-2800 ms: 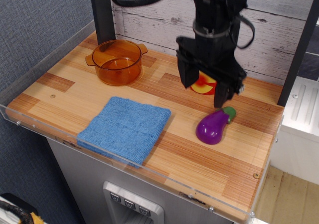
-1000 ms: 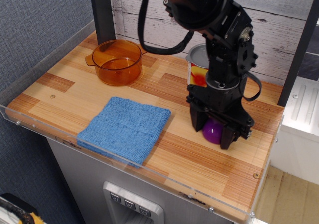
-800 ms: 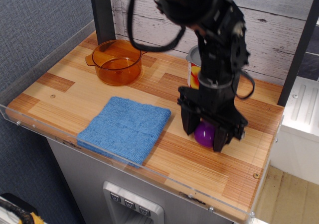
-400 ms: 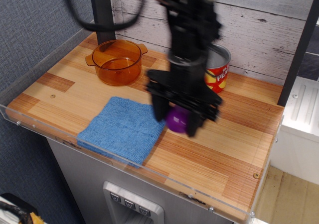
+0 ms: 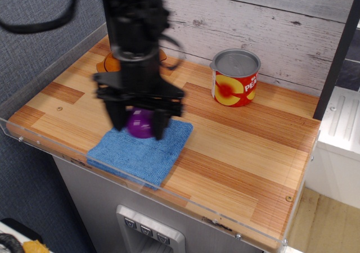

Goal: Place the eggplant to the left of the napkin.

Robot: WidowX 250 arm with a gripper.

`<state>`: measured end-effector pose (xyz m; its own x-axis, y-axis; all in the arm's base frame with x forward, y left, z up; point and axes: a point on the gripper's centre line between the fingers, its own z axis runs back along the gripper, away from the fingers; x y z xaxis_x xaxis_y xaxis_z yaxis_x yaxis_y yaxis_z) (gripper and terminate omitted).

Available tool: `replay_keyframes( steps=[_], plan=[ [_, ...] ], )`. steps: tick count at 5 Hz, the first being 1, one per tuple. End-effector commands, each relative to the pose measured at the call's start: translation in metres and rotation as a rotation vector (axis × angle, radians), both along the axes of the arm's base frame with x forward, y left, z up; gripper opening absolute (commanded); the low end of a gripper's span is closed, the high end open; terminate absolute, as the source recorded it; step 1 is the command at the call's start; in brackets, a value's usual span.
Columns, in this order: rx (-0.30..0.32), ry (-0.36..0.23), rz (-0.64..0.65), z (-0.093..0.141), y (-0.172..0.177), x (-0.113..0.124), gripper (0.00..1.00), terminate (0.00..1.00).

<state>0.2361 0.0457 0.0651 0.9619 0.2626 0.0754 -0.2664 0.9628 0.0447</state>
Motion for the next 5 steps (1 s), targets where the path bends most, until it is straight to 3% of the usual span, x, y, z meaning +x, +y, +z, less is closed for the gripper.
replay_keyframes(
  steps=[1,4,5],
  plan=[
    [0.042,-0.034,0.229,-0.004,0.054,-0.008,0.0,0.0],
    [0.054,-0.033,0.377,-0.03,0.089,0.022,0.0,0.0],
    [0.069,-0.016,0.396,-0.038,0.097,0.02,0.0,0.0]
  ],
)
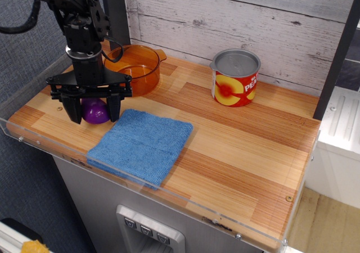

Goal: Place the eggplant to the left of the napkin.

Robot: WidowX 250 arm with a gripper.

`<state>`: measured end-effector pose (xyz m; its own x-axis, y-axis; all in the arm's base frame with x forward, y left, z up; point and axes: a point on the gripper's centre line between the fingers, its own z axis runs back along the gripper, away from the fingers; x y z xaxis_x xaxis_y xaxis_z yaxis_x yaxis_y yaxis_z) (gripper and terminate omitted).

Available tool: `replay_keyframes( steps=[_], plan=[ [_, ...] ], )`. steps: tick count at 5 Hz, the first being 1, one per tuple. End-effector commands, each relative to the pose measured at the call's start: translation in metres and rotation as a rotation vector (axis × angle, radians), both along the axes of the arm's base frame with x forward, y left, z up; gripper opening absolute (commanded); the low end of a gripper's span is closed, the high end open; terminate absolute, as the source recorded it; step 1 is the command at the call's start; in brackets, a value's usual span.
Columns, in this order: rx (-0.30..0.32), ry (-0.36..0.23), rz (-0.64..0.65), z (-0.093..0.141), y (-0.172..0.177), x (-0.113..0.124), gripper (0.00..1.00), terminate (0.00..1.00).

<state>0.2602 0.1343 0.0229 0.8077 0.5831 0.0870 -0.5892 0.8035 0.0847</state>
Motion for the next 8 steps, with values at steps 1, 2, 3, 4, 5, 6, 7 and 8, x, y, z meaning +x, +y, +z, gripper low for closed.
replay_keyframes(
  steps=[1,2,3,4,5,6,7,8],
  plan=[
    [0.025,-0.01,0.07,0.0,0.017,-0.01,0.0,0.0],
    [0.016,-0.018,0.093,-0.001,0.021,-0.016,0.0,0.0],
    [0.0,-0.011,0.082,-0.002,0.021,-0.016,1.0,0.0],
    [-0.014,0.0,0.057,-0.001,0.021,-0.016,1.0,0.0],
    [-0.015,0.0,0.046,0.003,0.021,-0.017,1.0,0.0],
    [0.001,-0.003,0.013,0.016,0.017,-0.016,1.0,0.0],
    [0.033,-0.014,-0.04,0.038,0.01,-0.016,1.0,0.0],
    [0.049,-0.035,-0.084,0.058,0.0,-0.016,1.0,0.0]
  ],
)
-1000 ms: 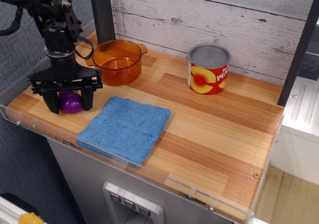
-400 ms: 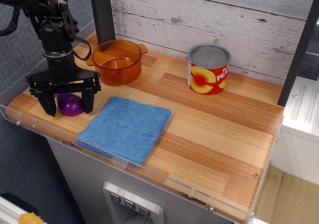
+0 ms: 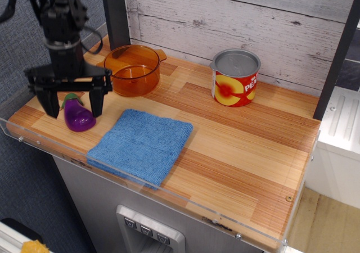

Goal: Place the eggplant to the left of the napkin.

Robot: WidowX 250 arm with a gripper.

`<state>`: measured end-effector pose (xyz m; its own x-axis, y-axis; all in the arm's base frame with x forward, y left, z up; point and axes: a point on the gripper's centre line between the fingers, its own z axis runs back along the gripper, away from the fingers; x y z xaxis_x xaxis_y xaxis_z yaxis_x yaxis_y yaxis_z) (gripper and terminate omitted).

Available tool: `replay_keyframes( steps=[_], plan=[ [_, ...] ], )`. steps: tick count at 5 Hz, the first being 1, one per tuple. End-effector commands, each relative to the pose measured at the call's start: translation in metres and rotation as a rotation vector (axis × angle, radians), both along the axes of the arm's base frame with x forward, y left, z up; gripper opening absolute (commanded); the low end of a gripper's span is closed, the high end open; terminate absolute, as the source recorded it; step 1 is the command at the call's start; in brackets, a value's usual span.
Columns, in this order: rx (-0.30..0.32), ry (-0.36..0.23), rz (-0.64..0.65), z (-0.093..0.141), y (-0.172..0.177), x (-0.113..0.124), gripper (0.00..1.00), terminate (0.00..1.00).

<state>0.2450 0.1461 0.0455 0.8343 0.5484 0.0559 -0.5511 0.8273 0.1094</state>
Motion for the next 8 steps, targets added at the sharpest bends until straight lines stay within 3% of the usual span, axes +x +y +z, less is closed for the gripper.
replay_keyframes(
  steps=[1,3,5,6,8],
  plan=[
    [0.035,-0.12,-0.103,0.051,-0.023,0.004,1.0,0.0],
    [0.047,-0.12,-0.491,0.074,-0.039,0.019,1.0,0.0],
    [-0.027,-0.146,-0.836,0.083,-0.048,0.03,1.0,0.0],
    [0.007,-0.146,-0.902,0.089,-0.037,0.027,1.0,0.0],
    [0.034,-0.138,-0.875,0.09,-0.018,0.022,1.0,0.0]
  ],
)
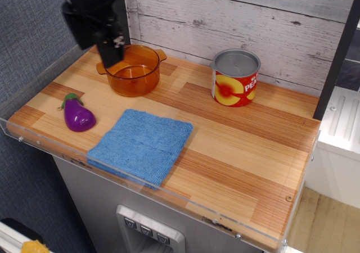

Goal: Place the eggplant to the left of the napkin.

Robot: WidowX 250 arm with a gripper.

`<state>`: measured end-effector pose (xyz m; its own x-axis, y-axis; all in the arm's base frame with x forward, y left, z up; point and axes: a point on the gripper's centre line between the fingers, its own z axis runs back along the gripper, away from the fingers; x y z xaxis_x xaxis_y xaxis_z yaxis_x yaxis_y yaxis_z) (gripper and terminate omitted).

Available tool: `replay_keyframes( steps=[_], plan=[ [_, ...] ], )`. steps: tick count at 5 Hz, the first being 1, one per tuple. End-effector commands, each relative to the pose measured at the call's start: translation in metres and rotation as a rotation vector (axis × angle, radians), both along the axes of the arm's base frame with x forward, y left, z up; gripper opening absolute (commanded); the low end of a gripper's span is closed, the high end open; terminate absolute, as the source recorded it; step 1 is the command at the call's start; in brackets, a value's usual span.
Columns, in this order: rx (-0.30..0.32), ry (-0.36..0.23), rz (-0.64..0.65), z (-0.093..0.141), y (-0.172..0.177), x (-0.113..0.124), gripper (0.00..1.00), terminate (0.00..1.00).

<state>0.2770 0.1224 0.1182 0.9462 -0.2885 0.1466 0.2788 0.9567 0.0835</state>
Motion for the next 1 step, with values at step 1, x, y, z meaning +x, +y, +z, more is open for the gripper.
replay_keyframes(
  steps=[1],
  plan=[
    [0.024,-0.055,0.006,0.0169,0.0053,-0.0099,1.0,1.0]
  ],
)
